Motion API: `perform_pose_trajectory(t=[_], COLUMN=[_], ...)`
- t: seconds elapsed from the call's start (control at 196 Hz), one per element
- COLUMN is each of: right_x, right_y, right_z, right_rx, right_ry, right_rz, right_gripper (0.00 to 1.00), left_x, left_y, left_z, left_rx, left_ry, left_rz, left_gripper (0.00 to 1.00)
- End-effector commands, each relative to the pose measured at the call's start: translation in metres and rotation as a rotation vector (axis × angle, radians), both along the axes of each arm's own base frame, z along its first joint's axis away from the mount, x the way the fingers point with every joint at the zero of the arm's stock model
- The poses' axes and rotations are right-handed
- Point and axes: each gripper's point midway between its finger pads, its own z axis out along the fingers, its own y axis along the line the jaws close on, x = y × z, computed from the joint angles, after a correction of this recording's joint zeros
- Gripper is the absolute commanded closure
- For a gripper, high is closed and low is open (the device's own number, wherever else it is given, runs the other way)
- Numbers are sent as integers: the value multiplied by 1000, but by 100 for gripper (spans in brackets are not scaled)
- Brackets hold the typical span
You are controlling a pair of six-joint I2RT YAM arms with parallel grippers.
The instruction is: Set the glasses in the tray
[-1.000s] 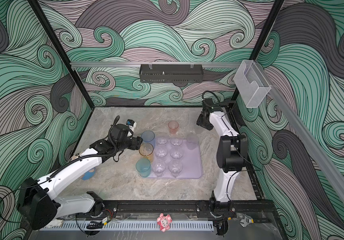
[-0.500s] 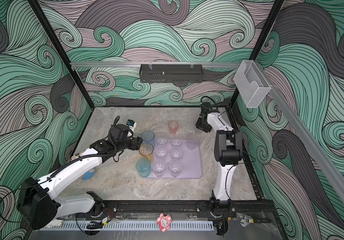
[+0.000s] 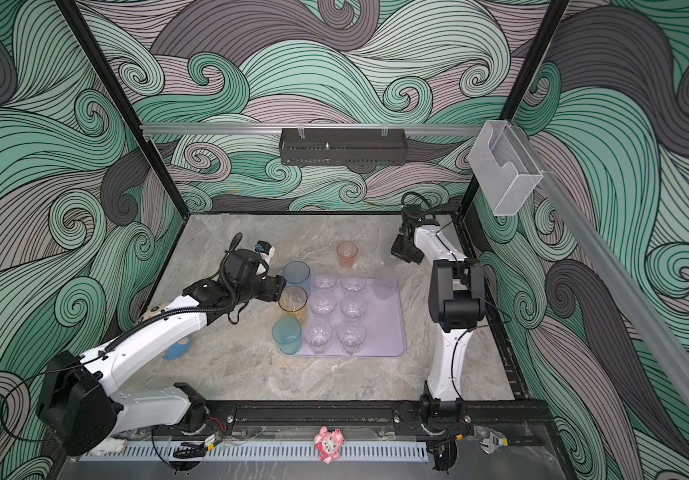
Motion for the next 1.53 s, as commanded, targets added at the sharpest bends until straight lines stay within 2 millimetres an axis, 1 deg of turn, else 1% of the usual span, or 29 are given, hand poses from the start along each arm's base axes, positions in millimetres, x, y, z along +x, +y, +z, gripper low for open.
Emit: perform_pose_trajectory(t=[0.0,0.102,0.158,0.291,0.398,0.413,0.505,0.586,0.678,0.775,0.862,1.004,1.152,1.275,1.417,1.525], right_x=[-1,-3,-5,-16,-33,-36,-55,-73,-97,-123,-145,-180,-211,-232,-251,-260], right_y=[-2,0,5,25,43,46,62,80,101,117,125,133,128,114,102,93], right_z=[46,70,84,112,131,130,141,144,143,133,125,111,99,90,80,68], right_rx=[-8,-8,-3,-1,-3,-3,-10,-3,-1,8,21,34,30,6,-11,-33], right_ry=[-96,-141,-163,-207,-240,-237,-253,-253,-237,-207,-185,-135,-89,-52,-14,12], right_rz=[2,6,17,66,116,123,171,226,295,350,381,424,446,447,447,435], right_gripper=[95,95,95,96,96,96,97,97,97,97,97,98,98,98,98,98], left_x=[-3,-3,-2,-2,-4,-4,-5,-7,-10,-14,-17,-22,-31,-42,-54,-63], left_y=[-1,4,6,8,7,7,7,8,9,12,14,18,20,18,12,5], left_z=[-3,-1,1,5,7,8,13,18,21,23,22,20,20,20,16,14], left_rx=[13,26,28,25,19,18,7,-2,-14,-22,-24,-25,-31,-35,-39,-37], left_ry=[8,0,-10,-28,-29,-31,-42,-52,-62,-65,-61,-53,-45,-47,-35,-28], left_rz=[-14,1,12,14,11,10,6,6,8,15,21,31,39,35,21,1], left_gripper=[24,24,24,24,24,24,24,24,24,24,24,24,25,25,25,26])
